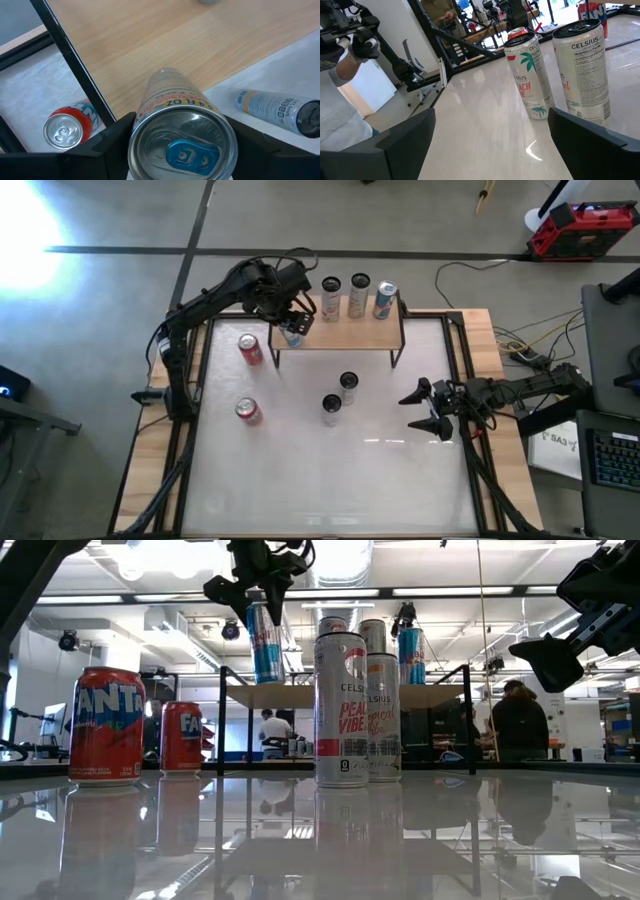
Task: Place canned beverage on shelf
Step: Put the blue soda can on the shelf aligned with the other blue soda can
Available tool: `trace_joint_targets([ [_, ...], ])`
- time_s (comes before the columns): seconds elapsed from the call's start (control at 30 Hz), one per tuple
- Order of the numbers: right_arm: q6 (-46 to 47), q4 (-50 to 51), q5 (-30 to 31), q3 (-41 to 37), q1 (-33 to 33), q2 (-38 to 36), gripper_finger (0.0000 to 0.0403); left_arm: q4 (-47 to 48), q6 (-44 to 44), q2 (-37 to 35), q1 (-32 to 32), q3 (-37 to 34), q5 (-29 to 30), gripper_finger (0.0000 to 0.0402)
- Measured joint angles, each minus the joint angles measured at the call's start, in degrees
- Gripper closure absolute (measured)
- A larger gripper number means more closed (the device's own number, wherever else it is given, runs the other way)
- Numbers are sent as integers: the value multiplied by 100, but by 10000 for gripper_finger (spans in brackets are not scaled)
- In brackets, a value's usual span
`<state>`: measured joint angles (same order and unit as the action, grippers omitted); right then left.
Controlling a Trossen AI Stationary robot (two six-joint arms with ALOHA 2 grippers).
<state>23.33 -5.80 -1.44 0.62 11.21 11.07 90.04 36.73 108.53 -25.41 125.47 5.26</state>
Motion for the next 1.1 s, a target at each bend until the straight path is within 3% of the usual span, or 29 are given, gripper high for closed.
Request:
trace_joint_targets([
  [1.1,0,0,0,1,0,0,33,-4,70,4,-48,7,19,154],
])
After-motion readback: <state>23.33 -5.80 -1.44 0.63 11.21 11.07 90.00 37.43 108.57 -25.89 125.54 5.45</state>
